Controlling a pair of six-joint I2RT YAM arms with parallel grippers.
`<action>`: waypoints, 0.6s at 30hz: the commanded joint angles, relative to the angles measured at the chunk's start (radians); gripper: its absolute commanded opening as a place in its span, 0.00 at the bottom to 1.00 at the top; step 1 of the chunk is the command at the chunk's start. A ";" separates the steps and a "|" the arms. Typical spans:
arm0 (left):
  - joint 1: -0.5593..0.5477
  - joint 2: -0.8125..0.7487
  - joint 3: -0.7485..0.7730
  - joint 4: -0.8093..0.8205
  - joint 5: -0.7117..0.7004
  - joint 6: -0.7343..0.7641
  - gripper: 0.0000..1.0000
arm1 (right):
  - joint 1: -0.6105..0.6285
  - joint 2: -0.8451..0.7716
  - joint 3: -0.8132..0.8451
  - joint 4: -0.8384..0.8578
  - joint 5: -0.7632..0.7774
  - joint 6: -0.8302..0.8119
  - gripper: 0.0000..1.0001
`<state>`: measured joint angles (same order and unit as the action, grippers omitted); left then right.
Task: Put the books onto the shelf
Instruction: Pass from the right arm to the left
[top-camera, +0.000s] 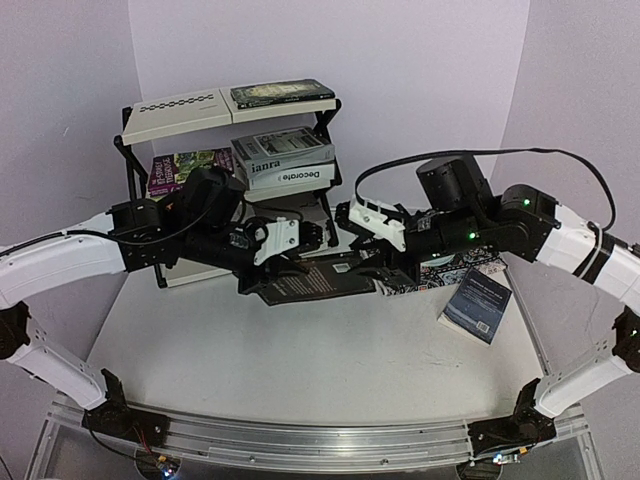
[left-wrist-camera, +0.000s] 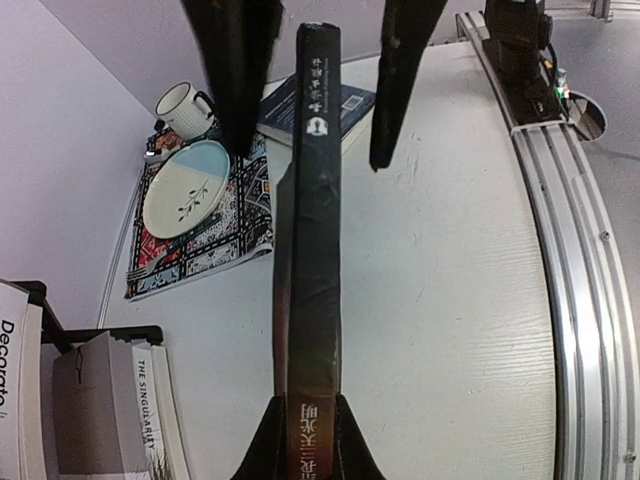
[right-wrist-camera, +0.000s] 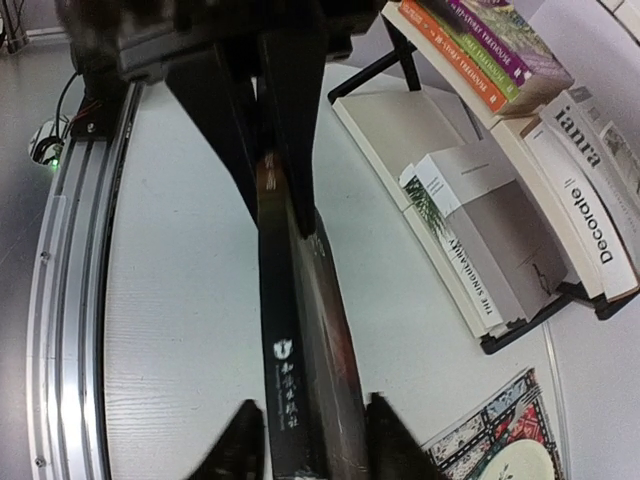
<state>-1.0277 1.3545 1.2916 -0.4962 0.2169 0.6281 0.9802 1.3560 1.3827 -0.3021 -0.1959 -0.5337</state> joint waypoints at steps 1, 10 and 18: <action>-0.047 0.016 0.073 -0.001 -0.189 0.084 0.00 | -0.002 -0.016 0.015 0.061 0.024 -0.006 0.53; -0.105 0.064 0.232 -0.001 -0.539 0.273 0.00 | -0.003 -0.135 -0.135 0.150 0.145 0.015 0.85; -0.113 0.150 0.388 0.003 -0.743 0.482 0.00 | -0.004 -0.288 -0.315 0.302 0.302 0.107 0.95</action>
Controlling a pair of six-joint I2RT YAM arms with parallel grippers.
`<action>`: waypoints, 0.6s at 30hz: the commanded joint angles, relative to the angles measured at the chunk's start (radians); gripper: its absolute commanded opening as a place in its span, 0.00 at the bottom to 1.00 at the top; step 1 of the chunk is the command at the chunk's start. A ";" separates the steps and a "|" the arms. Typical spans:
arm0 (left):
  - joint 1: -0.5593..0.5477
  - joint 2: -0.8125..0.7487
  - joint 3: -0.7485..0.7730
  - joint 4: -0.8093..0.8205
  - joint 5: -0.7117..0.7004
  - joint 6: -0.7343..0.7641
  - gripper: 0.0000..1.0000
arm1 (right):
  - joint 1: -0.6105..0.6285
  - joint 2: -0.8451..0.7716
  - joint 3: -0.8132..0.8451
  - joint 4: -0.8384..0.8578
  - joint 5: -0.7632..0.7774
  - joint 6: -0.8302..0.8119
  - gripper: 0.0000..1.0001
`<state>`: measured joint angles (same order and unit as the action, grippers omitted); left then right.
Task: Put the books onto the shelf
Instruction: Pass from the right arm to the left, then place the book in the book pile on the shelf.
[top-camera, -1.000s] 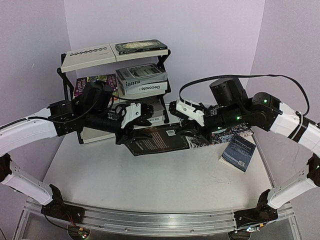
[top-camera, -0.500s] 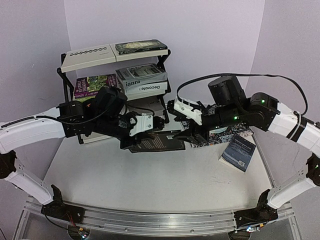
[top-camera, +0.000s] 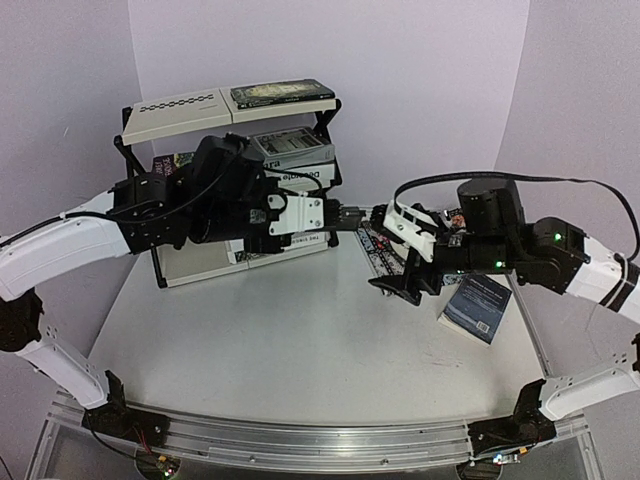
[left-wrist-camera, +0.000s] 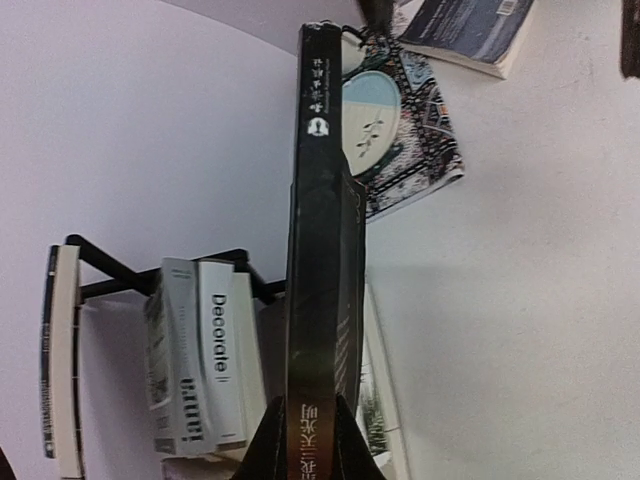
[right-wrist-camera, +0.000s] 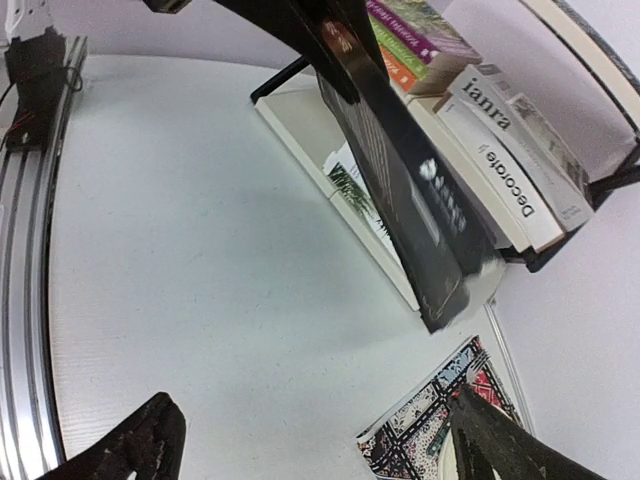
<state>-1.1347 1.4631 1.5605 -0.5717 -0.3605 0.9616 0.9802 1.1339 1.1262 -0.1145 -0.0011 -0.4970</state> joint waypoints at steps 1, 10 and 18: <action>-0.006 0.056 0.144 0.082 -0.188 0.177 0.00 | -0.004 -0.077 -0.072 0.128 0.117 0.080 0.96; -0.005 0.097 0.285 0.328 -0.258 0.440 0.00 | -0.004 -0.119 -0.115 0.135 0.144 0.139 0.98; 0.062 0.142 0.309 0.630 -0.165 0.633 0.00 | -0.005 -0.107 -0.119 0.135 0.162 0.148 0.98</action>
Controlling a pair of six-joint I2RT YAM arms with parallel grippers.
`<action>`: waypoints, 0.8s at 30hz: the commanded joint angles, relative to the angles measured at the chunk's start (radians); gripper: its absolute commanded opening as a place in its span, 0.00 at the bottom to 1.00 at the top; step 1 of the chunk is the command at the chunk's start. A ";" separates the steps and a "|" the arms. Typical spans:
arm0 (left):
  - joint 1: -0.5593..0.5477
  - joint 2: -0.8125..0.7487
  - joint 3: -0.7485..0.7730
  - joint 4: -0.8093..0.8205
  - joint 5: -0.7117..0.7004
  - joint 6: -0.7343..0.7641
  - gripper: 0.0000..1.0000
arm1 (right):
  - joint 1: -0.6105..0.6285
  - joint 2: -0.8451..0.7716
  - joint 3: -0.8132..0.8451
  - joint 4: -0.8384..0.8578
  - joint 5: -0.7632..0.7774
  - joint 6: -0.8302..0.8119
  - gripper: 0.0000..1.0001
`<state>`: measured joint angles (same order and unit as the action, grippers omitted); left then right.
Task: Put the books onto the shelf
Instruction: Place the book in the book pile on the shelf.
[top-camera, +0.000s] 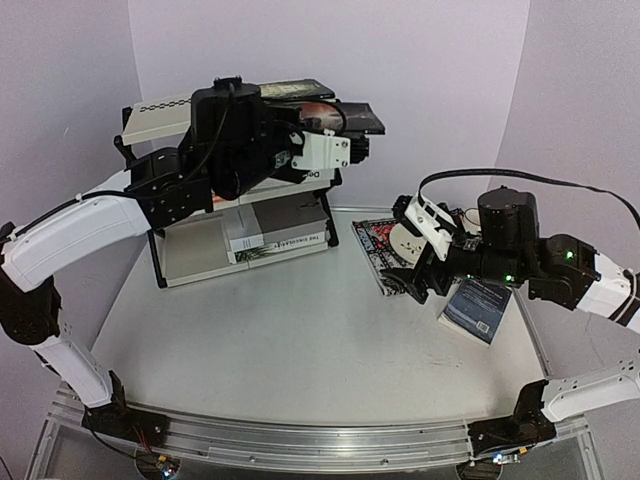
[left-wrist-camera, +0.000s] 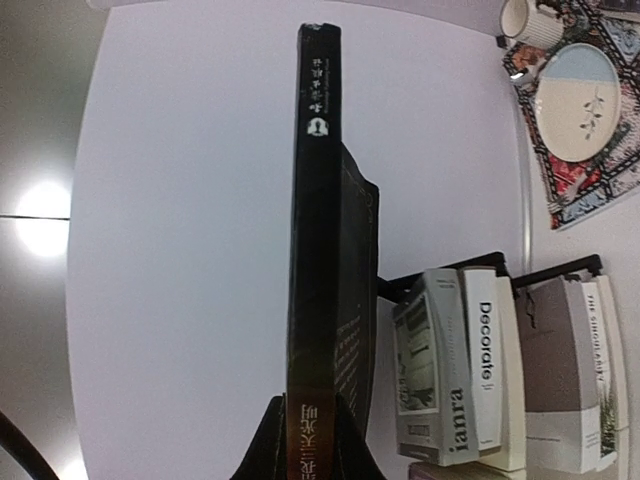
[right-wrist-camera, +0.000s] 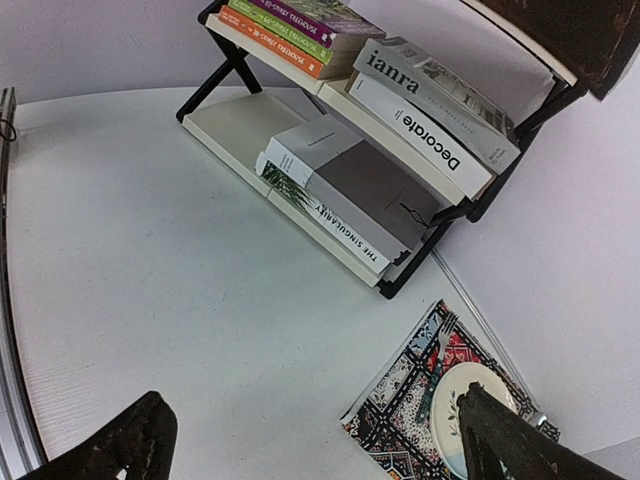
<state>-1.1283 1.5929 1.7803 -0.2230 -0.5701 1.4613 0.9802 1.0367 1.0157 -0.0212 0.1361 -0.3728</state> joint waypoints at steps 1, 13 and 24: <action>0.072 0.027 0.110 0.284 0.060 0.144 0.00 | -0.004 -0.009 -0.009 0.041 0.024 0.026 0.98; 0.240 0.208 0.360 0.305 0.198 0.242 0.00 | -0.004 -0.041 -0.023 0.040 0.039 0.032 0.98; 0.395 0.346 0.480 0.183 0.298 0.171 0.00 | -0.004 -0.066 -0.041 0.032 0.023 0.060 0.98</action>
<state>-0.7722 1.9296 2.1878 -0.0742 -0.3214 1.6583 0.9802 0.9950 0.9852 -0.0151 0.1561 -0.3404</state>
